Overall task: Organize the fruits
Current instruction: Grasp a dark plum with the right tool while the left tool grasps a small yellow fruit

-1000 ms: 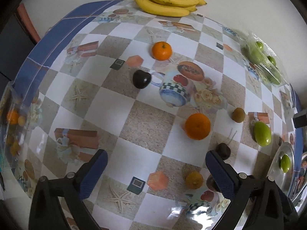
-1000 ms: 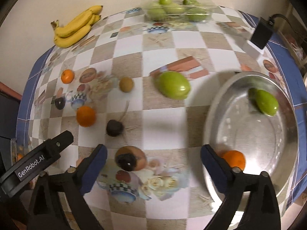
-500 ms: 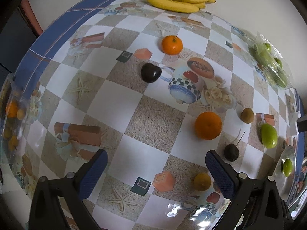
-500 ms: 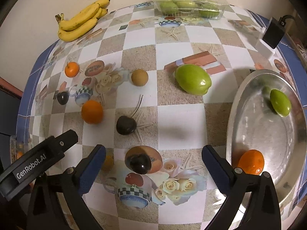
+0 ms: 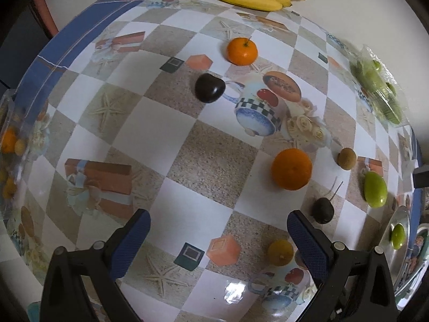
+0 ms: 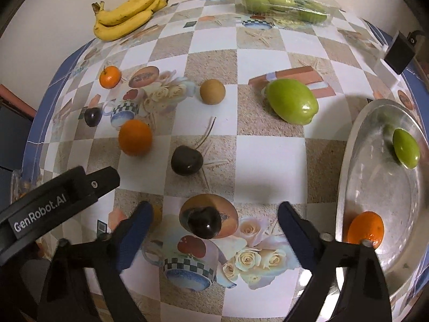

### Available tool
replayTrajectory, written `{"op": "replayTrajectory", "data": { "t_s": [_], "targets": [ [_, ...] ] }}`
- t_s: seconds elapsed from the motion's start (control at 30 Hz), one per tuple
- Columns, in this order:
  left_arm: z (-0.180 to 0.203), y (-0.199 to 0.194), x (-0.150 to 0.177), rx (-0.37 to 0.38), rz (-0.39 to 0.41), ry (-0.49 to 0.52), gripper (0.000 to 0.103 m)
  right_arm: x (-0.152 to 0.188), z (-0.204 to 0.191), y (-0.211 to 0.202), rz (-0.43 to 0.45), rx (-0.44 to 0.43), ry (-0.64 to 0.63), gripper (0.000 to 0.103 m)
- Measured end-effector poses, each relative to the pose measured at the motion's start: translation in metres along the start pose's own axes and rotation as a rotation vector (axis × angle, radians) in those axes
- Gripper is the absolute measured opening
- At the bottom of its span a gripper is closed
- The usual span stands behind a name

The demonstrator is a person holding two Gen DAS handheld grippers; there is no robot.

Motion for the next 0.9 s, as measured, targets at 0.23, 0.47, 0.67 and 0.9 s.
{"op": "replayTrajectory", "data": {
  "t_s": [0.23,0.47,0.67,0.9],
  "targets": [
    [0.015,0.004,0.007,0.081,-0.041,-0.004,0.09,0.003,-0.001,0.004,-0.026,-0.013,-0.001,0.049],
    [0.037,0.009,0.018,0.16,-0.092,0.007,0.077,0.007,-0.004,0.006,-0.047,-0.027,-0.01,0.038],
    [0.046,0.011,0.021,0.179,-0.104,0.014,0.071,0.008,-0.004,0.007,-0.053,-0.036,-0.008,0.028],
    [0.046,0.011,0.024,0.202,-0.112,0.004,0.06,0.007,-0.005,0.001,-0.049,-0.053,-0.003,0.028]
  ]
}}
Point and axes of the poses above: each gripper's, at about its wrist camera, not at the fingertips, and y roughly the way its jaws point, z to its right, x to its underside, the point moved 9 cm from there along y, roughly the way its jaws point, and after that the axes turned 3 degrees about -x, right-handed, at the moved point
